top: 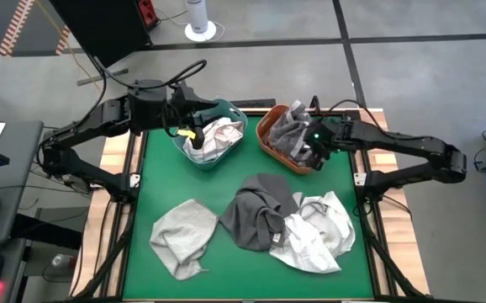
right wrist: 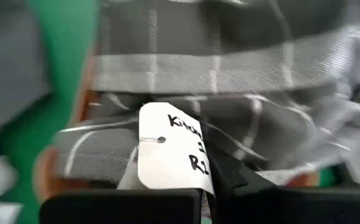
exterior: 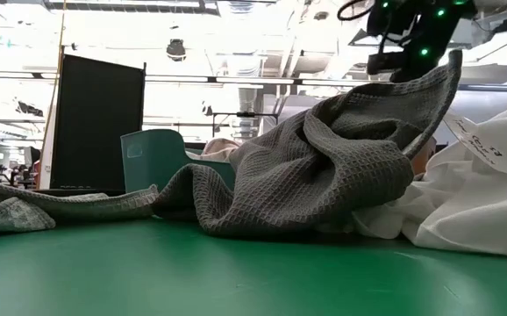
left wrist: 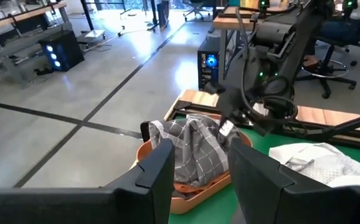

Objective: Sort towels by color in basket
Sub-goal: Put the gray patterned towel into the orange bin

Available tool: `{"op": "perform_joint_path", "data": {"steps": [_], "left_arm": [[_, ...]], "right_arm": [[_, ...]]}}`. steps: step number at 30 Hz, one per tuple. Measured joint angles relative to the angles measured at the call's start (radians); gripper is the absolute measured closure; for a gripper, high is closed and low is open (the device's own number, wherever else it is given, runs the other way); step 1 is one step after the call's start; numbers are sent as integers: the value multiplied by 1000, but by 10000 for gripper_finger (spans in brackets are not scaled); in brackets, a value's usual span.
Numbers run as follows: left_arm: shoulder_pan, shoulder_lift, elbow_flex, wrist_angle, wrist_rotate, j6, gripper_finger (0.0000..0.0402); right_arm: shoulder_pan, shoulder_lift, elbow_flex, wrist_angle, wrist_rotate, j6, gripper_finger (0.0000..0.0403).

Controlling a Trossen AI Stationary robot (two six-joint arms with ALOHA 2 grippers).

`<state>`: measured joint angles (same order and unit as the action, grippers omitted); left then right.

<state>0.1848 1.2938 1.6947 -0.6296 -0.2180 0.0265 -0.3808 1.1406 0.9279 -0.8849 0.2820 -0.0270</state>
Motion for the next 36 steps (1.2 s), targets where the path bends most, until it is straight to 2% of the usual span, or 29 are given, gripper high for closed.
{"op": "perform_joint_path", "data": {"steps": [6, 10, 15, 21, 24, 27, 36], "left_arm": [[0, 0, 0, 0, 0, 0, 262], [0, 0, 0, -2, 1, 0, 262], [0, 0, 0, -12, 3, -19, 262], [-10, 0, 0, -15, 27, -34, 262], [-14, 0, 0, -15, 29, -34, 262], [-14, 0, 0, -16, 29, -32, 262], [-14, 0, 0, -16, 29, -31, 262]], "right_arm": [[-39, 104, 0, 17, -32, 0, 366], [-84, 184, 0, 79, -122, -2, 349], [-135, 299, 0, 112, -178, -3, 286], [-171, 397, 5, 83, -194, 34, 175], [-171, 404, 16, 30, -192, 24, 135], [-171, 377, 58, -67, -184, 9, 114], [-172, 236, 254, -341, -172, 20, 106]]}}
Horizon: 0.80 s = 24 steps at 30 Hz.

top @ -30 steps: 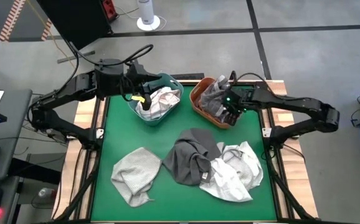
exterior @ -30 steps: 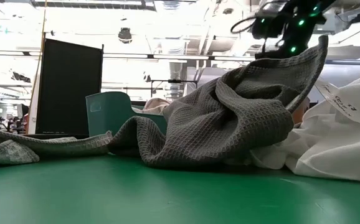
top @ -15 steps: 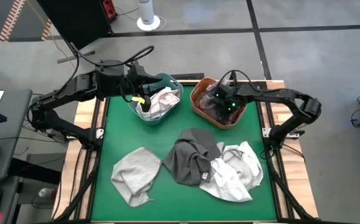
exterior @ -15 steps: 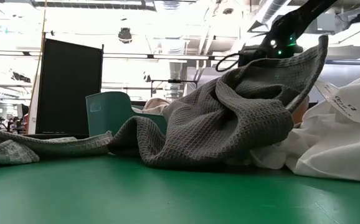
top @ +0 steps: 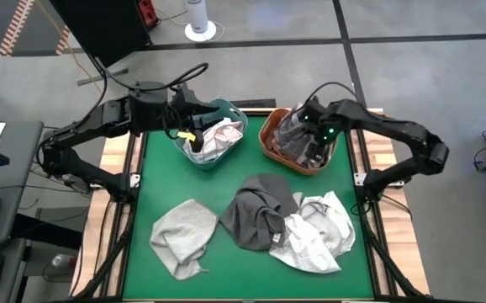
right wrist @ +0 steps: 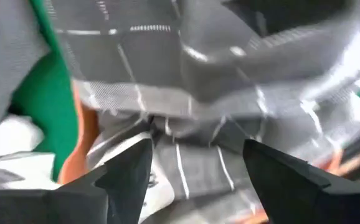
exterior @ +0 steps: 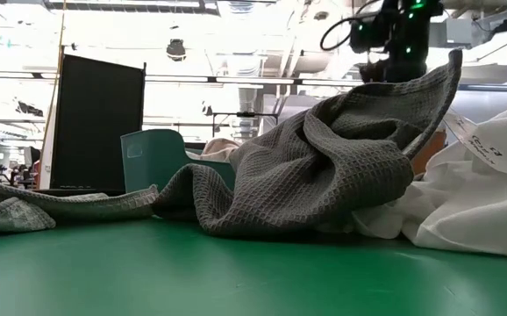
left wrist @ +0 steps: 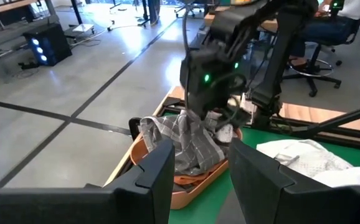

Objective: Sort towels by color in basket
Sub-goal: Put the gray patterned towel into the orange bin

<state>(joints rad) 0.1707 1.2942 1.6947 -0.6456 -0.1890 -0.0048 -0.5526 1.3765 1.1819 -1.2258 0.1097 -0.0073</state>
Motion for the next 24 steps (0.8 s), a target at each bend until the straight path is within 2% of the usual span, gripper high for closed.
{"op": "perform_joint_path", "data": {"steps": [3, 5, 12, 15, 19, 24], "left_arm": [[0, 0, 0, 0, 0, -7, 262], [0, 0, 0, -1, 0, -8, 262], [0, 0, 0, -15, -1, -10, 262], [-1, 0, 0, -26, 1, -11, 262], [-2, 0, 0, -48, 27, -29, 262], [-9, 0, 0, -108, 32, -62, 262]], "right_arm": [[-7, -33, 31, -18, 1, 58, 106], [-7, -53, 39, 34, 1, 104, 106], [-5, -44, 40, 421, 57, 124, 107], [-24, 36, 41, 501, 62, 70, 107], [-44, 194, 39, 452, 48, 29, 107], [5, 362, 39, 411, 55, -36, 107]]}}
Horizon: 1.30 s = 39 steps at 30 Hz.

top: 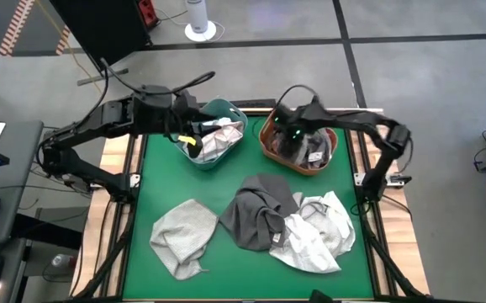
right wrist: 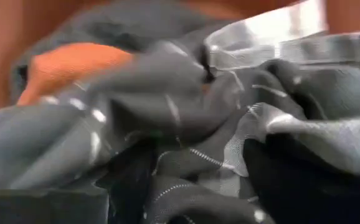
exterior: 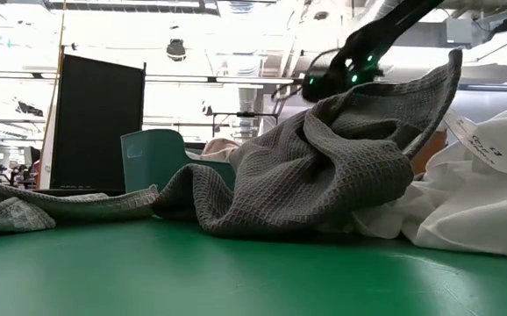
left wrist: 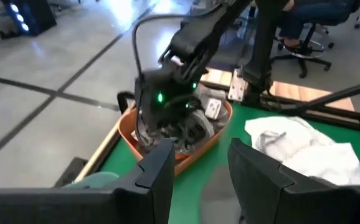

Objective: Sort towels by color in basket
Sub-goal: Put the gray patterned towel into the orange bin

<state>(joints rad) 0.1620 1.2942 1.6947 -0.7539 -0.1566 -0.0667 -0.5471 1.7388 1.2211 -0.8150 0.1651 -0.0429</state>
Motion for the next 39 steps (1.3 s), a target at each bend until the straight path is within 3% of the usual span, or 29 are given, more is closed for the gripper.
{"op": "perform_joint_path", "data": {"steps": [8, 19, 24, 29, 39], "left_arm": [[-18, 0, 0, -23, 2, -17, 262], [-17, 0, 0, -21, -5, 21, 262], [-16, 0, 0, -20, -6, 21, 262], [-16, 0, 0, -20, -8, 21, 262], [-16, 0, 0, -19, -9, 22, 262]], "right_arm": [[-5, 120, 8, -33, 2, 9, 108], [-104, -116, 129, -266, -2, 15, 108], [-128, -200, 150, -432, -2, 117, 108], [-133, -236, 71, -528, -2, 186, 108], [-143, -231, -290, -217, -10, 219, 108]]}}
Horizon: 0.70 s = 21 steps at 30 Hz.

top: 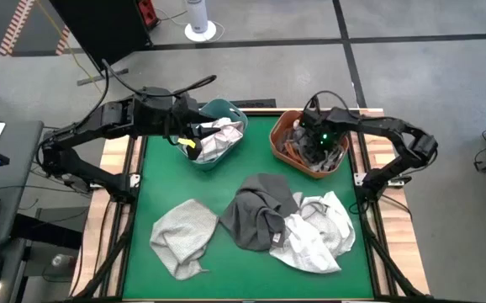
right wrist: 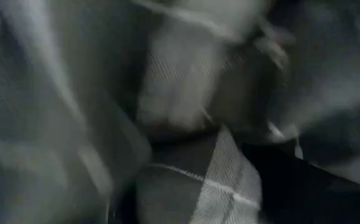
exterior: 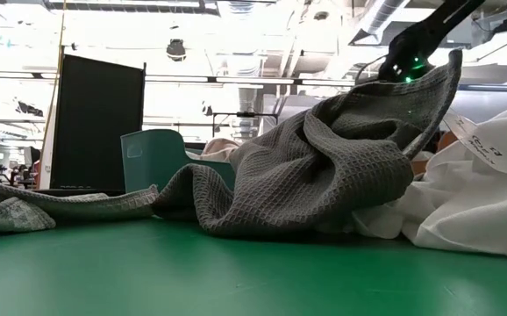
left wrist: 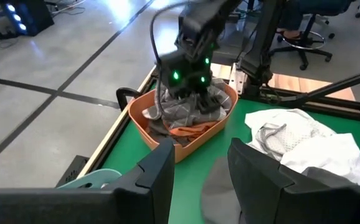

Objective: Sort towels by color in basket
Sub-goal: Put the gray patterned towel into the orange bin

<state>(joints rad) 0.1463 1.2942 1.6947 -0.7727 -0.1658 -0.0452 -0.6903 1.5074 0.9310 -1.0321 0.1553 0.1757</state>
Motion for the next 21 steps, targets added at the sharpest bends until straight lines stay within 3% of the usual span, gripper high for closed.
{"op": "perform_joint_path", "data": {"steps": [7, 21], "left_arm": [[0, 0, 0, 21, 0, 19, 262], [0, 0, 0, 22, 0, 10, 262]], "right_arm": [[24, 46, -7, -15, 17, -14, 108], [-22, -94, 279, -286, 90, -10, 108]]}}
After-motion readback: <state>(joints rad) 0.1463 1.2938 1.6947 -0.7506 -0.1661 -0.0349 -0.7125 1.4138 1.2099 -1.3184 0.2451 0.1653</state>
